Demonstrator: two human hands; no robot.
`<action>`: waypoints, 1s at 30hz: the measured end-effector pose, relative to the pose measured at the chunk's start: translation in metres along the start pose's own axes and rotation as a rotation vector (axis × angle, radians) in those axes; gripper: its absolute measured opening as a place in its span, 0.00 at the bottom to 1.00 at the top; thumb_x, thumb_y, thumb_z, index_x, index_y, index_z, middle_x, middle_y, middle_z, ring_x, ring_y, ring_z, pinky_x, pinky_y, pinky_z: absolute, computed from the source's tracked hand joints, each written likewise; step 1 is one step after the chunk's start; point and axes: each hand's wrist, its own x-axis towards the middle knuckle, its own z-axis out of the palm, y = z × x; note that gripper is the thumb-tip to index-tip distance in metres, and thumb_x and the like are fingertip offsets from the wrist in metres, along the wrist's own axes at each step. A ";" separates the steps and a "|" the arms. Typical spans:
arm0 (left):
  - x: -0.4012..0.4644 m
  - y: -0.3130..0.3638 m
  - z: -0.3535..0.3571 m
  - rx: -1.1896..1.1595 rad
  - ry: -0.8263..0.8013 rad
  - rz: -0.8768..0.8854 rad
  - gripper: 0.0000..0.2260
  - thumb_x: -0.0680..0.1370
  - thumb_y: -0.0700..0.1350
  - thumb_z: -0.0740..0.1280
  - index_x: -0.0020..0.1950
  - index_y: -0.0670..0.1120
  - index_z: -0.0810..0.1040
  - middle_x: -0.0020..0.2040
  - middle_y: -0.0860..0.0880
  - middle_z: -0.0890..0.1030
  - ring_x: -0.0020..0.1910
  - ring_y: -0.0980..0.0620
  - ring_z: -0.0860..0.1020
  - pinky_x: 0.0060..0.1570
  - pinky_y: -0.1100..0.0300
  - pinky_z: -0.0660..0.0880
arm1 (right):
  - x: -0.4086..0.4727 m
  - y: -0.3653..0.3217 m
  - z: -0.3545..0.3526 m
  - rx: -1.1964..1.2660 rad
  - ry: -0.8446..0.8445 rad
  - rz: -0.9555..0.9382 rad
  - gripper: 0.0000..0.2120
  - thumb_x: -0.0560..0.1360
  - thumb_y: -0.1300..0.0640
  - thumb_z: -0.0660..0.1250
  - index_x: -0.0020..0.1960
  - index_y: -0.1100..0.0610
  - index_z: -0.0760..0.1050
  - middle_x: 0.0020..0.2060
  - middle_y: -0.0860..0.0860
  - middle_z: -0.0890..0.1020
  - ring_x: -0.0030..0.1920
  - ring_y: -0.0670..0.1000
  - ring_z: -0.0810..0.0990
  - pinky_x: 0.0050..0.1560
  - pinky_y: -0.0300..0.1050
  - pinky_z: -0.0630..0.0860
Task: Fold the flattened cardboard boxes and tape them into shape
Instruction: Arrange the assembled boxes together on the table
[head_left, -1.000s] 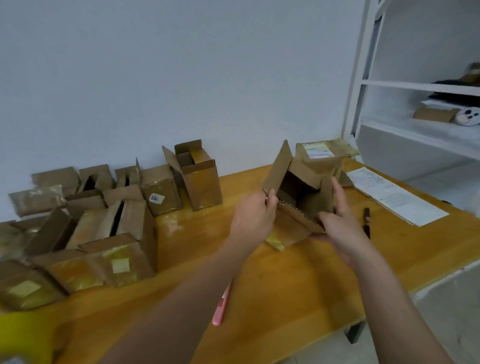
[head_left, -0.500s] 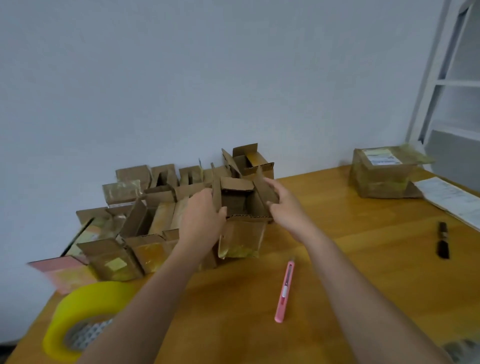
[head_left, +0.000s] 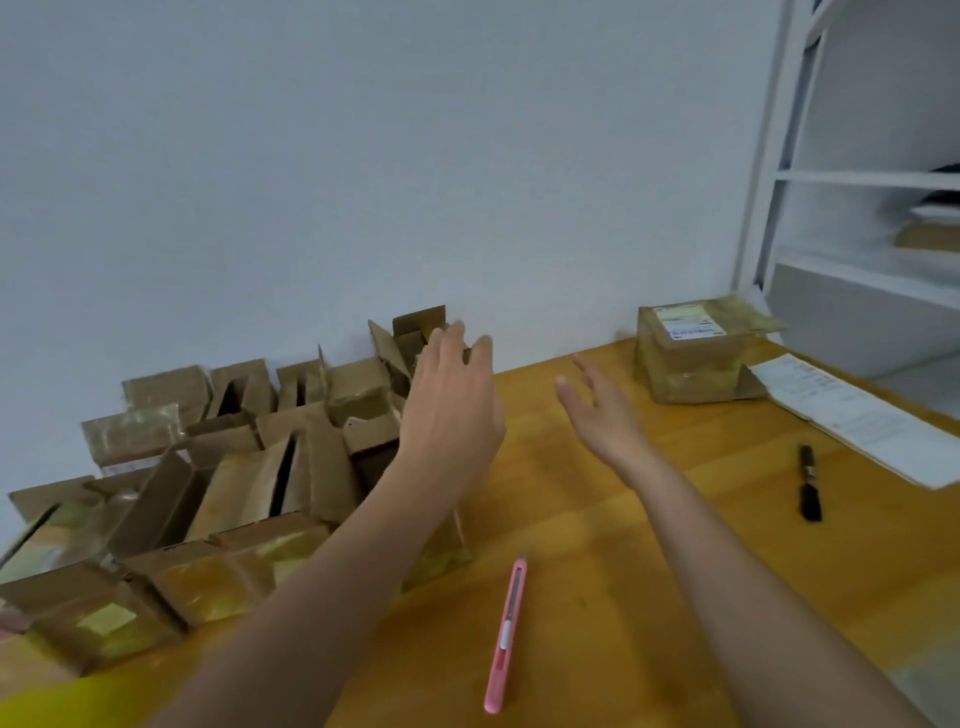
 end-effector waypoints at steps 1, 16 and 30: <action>0.011 0.014 0.009 -0.012 -0.011 0.040 0.24 0.83 0.44 0.58 0.78 0.44 0.57 0.79 0.42 0.54 0.79 0.44 0.52 0.77 0.49 0.55 | 0.006 0.011 -0.016 -0.027 0.041 0.031 0.28 0.82 0.47 0.57 0.79 0.55 0.56 0.77 0.51 0.62 0.76 0.51 0.61 0.72 0.46 0.59; 0.147 0.150 0.180 -0.098 -0.395 0.306 0.30 0.80 0.39 0.62 0.80 0.45 0.54 0.80 0.45 0.51 0.78 0.39 0.53 0.75 0.45 0.55 | 0.118 0.135 -0.144 0.091 0.388 0.464 0.30 0.82 0.46 0.57 0.79 0.58 0.53 0.76 0.56 0.62 0.75 0.59 0.62 0.70 0.55 0.63; 0.147 0.115 0.194 -0.628 -0.366 0.034 0.26 0.79 0.41 0.65 0.77 0.48 0.62 0.72 0.50 0.69 0.70 0.50 0.68 0.68 0.55 0.68 | 0.142 0.122 -0.108 0.137 0.401 0.180 0.08 0.79 0.57 0.66 0.58 0.55 0.76 0.45 0.41 0.77 0.46 0.39 0.75 0.45 0.31 0.69</action>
